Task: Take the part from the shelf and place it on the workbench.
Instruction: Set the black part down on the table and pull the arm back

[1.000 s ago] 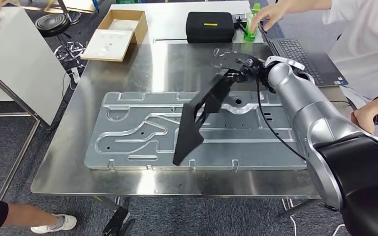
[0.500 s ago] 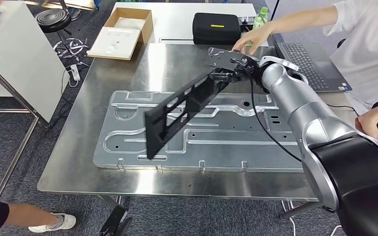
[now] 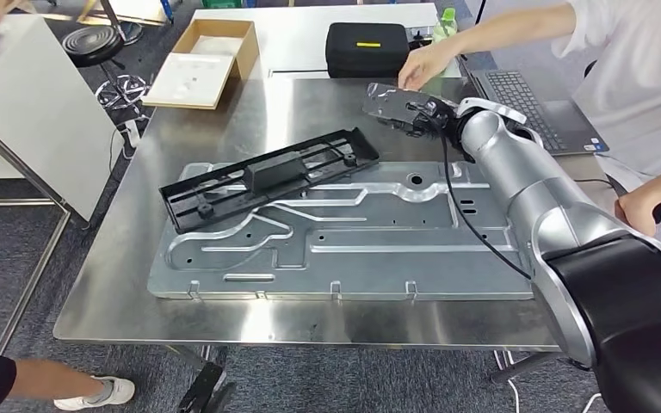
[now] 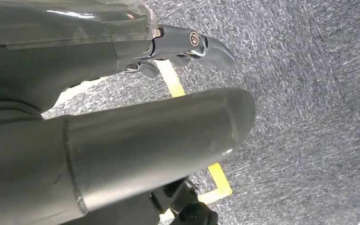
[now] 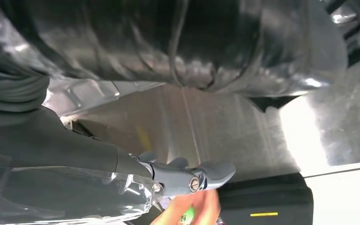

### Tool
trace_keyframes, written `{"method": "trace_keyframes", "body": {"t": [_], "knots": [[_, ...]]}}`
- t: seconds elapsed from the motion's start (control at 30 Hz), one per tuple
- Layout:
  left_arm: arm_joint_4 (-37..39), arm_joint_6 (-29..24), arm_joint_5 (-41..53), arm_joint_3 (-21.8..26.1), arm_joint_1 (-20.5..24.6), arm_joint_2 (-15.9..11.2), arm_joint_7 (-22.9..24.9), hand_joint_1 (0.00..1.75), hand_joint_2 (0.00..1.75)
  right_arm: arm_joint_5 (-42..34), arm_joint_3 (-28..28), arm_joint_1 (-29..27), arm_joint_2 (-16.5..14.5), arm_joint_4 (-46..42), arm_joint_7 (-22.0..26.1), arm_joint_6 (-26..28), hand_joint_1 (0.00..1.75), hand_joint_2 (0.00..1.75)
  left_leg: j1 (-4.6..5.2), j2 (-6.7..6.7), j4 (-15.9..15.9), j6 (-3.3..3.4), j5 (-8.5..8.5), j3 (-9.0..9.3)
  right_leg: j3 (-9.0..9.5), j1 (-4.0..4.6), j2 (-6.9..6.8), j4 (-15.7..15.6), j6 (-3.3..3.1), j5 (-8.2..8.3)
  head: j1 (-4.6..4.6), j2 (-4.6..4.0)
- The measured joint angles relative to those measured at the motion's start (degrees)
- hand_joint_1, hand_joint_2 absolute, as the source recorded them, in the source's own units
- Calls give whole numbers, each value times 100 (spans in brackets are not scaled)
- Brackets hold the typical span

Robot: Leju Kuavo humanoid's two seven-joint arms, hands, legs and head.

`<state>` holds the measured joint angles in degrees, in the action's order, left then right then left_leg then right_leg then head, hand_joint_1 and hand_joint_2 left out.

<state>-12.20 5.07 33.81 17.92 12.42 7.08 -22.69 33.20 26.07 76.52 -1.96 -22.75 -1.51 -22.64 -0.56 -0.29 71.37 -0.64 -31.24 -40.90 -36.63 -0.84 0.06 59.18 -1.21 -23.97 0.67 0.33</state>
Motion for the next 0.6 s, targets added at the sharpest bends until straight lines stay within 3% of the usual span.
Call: {"method": "trace_keyframes", "body": {"t": [0.03,0.07,0.1,0.2,0.27,0.37,0.43,0.5,0.53,0.57,0.6], "knots": [[0,0,3,7,-5,0,0,0,0,0,12,-7,-1,5,0,0,0,0,-7,1,272,-13,-76,-130,0,2,0,1,-1,-1,0,0],[0,0,6,13,-10,0,0,0,0,0,18,-14,-1,12,0,2,0,0,-10,1,356,-19,-50,-176,1,2,0,2,-1,-1,0,0],[0,-1,8,20,-12,0,0,0,0,0,25,-17,-3,16,0,9,0,0,-11,2,211,-16,83,-109,5,2,1,3,1,-3,0,0],[0,-7,9,36,-6,0,-6,0,0,-15,55,-17,-13,19,16,141,0,0,2,-1,-916,44,591,437,22,14,7,9,34,-13,2,0],[0,-17,9,47,-6,-1,-12,0,0,-29,62,-38,-16,0,81,367,0,0,28,-6,-1259,88,652,600,15,24,13,4,90,-5,2,0],[0,-37,9,64,-12,-1,-14,0,0,-31,62,-103,-17,-90,200,762,0,0,20,-2,-1328,186,698,626,-1,15,11,22,191,-33,3,0],[0,-52,12,71,-7,1,-15,0,0,-8,62,-134,-19,-146,262,987,0,0,0,7,-1379,253,737,644,-151,10,8,367,231,-268,4,0],[0,-73,26,77,-8,1,-14,0,0,109,62,-282,-17,-302,419,1567,0,0,5,11,-1380,278,742,640,-476,8,8,1092,252,-621,3,0],[0,-84,34,80,-16,2,-13,0,0,198,62,-409,-15,-441,524,1980,0,0,6,11,-1376,283,740,639,-623,5,8,1407,262,-722,3,0],[0,-93,43,81,-27,2,-11,0,0,290,62,-553,-13,-607,607,2401,0,0,6,9,-1370,288,737,639,-695,3,7,1557,267,-726,3,0],[0,-102,51,82,-37,3,-9,0,0,370,62,-705,-11,-812,661,2772,0,0,6,5,-1359,288,730,639,-658,0,6,1479,263,-620,4,0]]}}
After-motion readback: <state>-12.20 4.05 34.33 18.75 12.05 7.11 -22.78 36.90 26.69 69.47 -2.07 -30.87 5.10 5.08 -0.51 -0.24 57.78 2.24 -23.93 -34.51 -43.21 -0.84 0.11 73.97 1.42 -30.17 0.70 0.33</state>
